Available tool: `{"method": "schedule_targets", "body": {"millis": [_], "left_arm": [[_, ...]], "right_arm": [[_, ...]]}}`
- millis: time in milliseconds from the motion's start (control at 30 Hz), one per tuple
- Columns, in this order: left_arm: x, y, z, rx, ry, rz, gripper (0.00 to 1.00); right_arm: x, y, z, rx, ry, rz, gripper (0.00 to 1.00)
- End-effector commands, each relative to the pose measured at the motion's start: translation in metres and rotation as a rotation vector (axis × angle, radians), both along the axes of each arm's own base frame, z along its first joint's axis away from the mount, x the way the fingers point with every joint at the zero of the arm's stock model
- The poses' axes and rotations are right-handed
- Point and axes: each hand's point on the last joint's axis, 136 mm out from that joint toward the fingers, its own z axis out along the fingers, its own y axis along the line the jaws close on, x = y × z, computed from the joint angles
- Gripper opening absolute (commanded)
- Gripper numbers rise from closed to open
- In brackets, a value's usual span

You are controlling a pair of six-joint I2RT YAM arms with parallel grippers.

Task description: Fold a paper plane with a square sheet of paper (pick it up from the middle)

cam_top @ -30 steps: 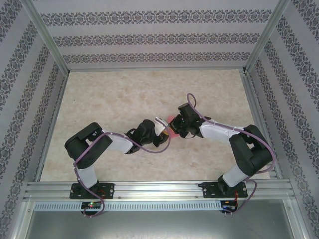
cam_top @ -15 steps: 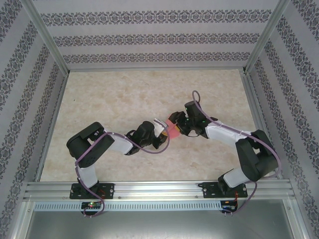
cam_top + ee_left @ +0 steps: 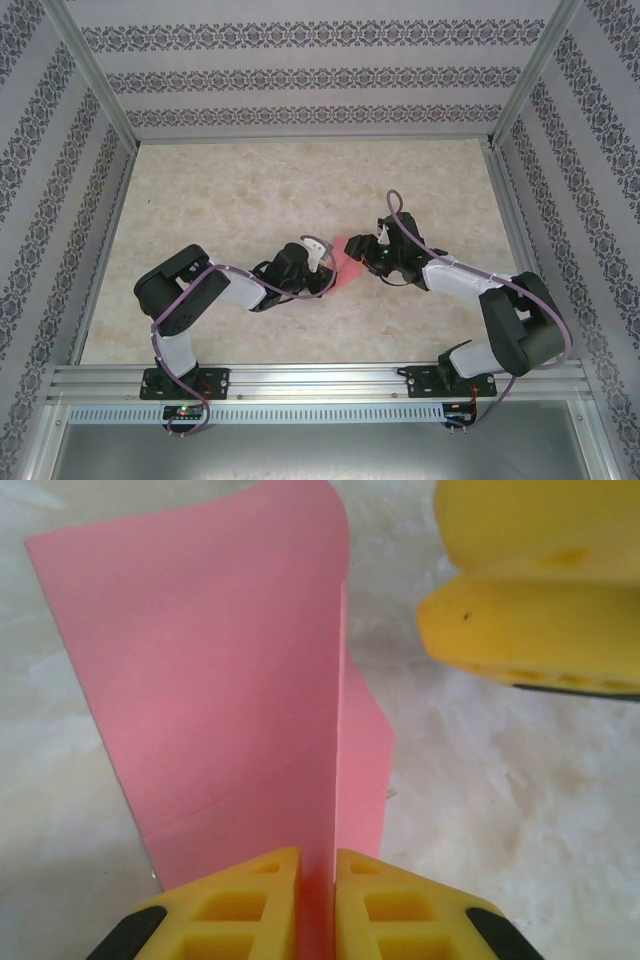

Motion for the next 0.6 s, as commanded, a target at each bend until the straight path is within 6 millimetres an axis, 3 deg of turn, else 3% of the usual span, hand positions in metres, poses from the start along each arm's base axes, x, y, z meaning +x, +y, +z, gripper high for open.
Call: {"method": "schedule_targets", "body": {"millis": [0, 267, 567], "left_arm": [[0.005, -0.004, 0.006, -0.092, 0.074, 0.041, 0.15], [0.008, 0.000, 0.002, -0.118, 0.124, 0.089, 0.15], [0.009, 0.001, -0.001, -0.121, 0.143, 0.101, 0.15]], "right_arm": [[0.002, 0.005, -0.001, 0.016, -0.046, 0.055, 0.49], [0.003, 0.009, -0.018, -0.001, -0.017, 0.086, 0.42], [0.004, 0.011, -0.030, -0.017, 0.009, 0.100, 0.41]]}}
